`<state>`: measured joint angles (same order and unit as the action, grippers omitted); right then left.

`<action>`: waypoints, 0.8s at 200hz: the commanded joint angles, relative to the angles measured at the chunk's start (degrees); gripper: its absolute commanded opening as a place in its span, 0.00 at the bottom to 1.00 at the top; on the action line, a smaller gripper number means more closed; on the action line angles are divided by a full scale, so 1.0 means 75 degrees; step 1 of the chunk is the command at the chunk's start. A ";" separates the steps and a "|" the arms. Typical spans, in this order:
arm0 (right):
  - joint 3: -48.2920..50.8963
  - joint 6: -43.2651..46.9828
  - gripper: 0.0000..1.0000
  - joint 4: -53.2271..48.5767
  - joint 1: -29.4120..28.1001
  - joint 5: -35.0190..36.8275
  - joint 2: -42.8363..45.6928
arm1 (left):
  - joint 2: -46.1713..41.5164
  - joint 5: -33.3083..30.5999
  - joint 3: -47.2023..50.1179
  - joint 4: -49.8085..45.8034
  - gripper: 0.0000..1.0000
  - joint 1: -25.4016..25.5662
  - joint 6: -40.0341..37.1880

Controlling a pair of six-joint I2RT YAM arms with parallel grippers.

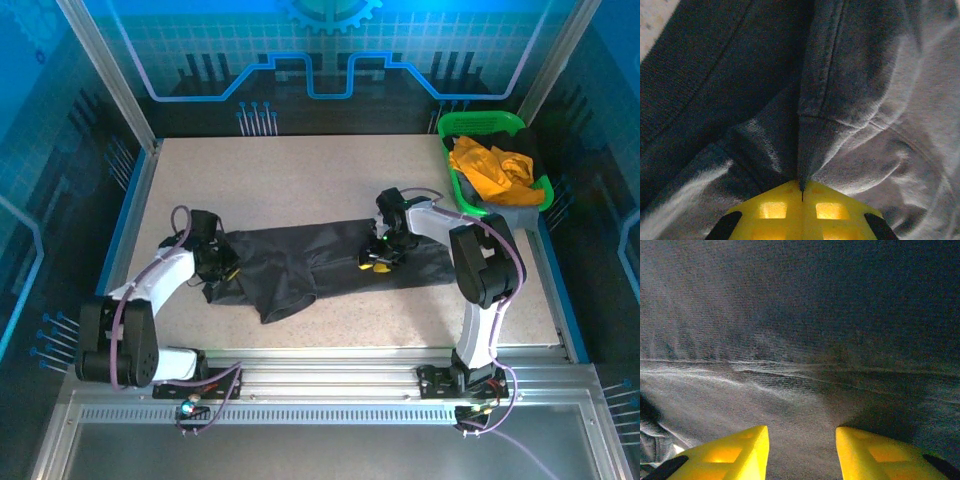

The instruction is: Fold and stack the t-shirts

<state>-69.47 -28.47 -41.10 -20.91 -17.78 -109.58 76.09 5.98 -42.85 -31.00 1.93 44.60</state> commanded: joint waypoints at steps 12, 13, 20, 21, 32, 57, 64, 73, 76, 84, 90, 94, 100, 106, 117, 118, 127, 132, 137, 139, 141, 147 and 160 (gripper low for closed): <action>0.0029 -0.0039 0.41 -0.0484 0.0116 0.0510 -0.0440 | -0.0104 -0.0381 -0.0620 -0.0761 0.00 0.0039 0.0060; 0.0029 -0.0037 0.41 -0.0484 0.0122 0.0509 -0.0438 | -0.0092 -0.0378 -0.0641 -0.0769 0.00 0.0037 0.0057; 0.0017 -0.0036 0.41 -0.0507 0.0123 0.0516 -0.0456 | 0.0021 -0.0399 -0.0807 -0.0831 0.00 0.0026 -0.0016; 0.0017 -0.0036 0.41 -0.0513 0.0125 0.0524 -0.0458 | 0.0035 -0.0399 -0.0834 -0.0844 0.00 0.0025 -0.0028; 0.0005 -0.0025 0.41 -0.0560 0.0116 0.0592 -0.0486 | 0.0277 -0.0385 -0.1120 -0.0956 0.00 0.0017 -0.0135; -0.0029 -0.0007 0.41 -0.0692 0.0117 0.0757 -0.0513 | 0.0903 -0.0285 -0.1725 -0.1298 0.00 -0.0012 -0.0277; -0.0041 -0.0001 0.41 -0.0735 0.0117 0.0815 -0.0534 | 0.1062 -0.0234 -0.1865 -0.1416 0.00 -0.0012 -0.0318; -0.0042 -0.0001 0.41 -0.0769 0.0119 0.0867 -0.0551 | 0.1230 -0.0156 -0.2009 -0.1561 0.00 -0.0012 -0.0355; -0.0052 -0.0001 0.41 -0.0766 0.0125 0.0873 -0.0553 | 0.1285 -0.0116 -0.2028 -0.1586 0.00 -0.0012 -0.0381; -0.0042 -0.0001 0.41 -0.0766 0.0133 0.0871 -0.0568 | 0.1379 -0.0060 -0.2033 -0.1667 0.00 -0.0012 -0.0409; -0.0042 -0.0001 0.41 -0.0759 0.0129 0.0859 -0.0565 | 0.1440 -0.0042 -0.2006 -0.1738 0.00 -0.0012 -0.0424; -0.0043 -0.0007 0.41 -0.0754 0.0130 0.0849 -0.0566 | 0.1469 -0.0032 -0.1962 -0.1768 0.00 -0.0012 -0.0442; -0.0042 -0.0012 0.41 -0.0743 0.0128 0.0839 -0.0567 | 0.1482 -0.0022 -0.1858 -0.1769 0.01 -0.0012 -0.0476; -0.0033 -0.0027 0.41 -0.0731 0.0128 0.0813 -0.0560 | 0.1469 -0.0039 -0.1734 -0.1733 0.02 -0.0012 -0.0494; -0.0020 -0.0051 0.41 -0.0690 0.0131 0.0790 -0.0542 | 0.1444 -0.0091 -0.1500 -0.1661 0.08 -0.0012 -0.0518; -0.0019 -0.0049 0.41 -0.0687 0.0129 0.0790 -0.0542 | 0.1444 -0.0093 -0.1479 -0.1646 0.09 -0.0012 -0.0513; -0.0007 -0.0054 0.41 -0.0663 0.0130 0.0746 -0.0530 | 0.1424 -0.0068 -0.1320 -0.1491 0.17 -0.0012 -0.0517; -0.0007 -0.0048 0.41 -0.0653 0.0129 0.0736 -0.0534 | 0.1410 -0.0012 -0.1248 -0.1354 0.19 -0.0012 -0.0516; 0.0004 -0.0059 0.41 -0.0650 0.0127 0.0719 -0.0535 | 0.1384 0.0076 -0.1189 -0.1204 0.23 -0.0012 -0.0515; 0.0005 -0.0060 0.41 -0.0649 0.0127 0.0713 -0.0531 | 0.1370 0.0116 -0.1174 -0.1150 0.24 -0.0015 -0.0511; 0.0011 -0.0060 0.41 -0.0649 0.0127 0.0711 -0.0530 | 0.1364 0.0143 -0.1150 -0.1095 0.25 -0.0013 -0.0518; 0.0017 -0.0054 0.41 -0.0649 0.0127 0.0718 -0.0530 | 0.1343 0.0221 -0.1125 -0.0995 0.26 -0.0012 -0.0485; 0.0039 -0.0048 0.41 -0.0649 0.0129 0.0707 -0.0507 | 0.1335 0.0304 -0.1129 -0.0865 0.27 -0.0013 -0.0457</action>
<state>-70.94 -28.47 -43.00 -20.88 -17.15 -110.72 86.85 5.89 -52.07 -39.99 2.00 41.63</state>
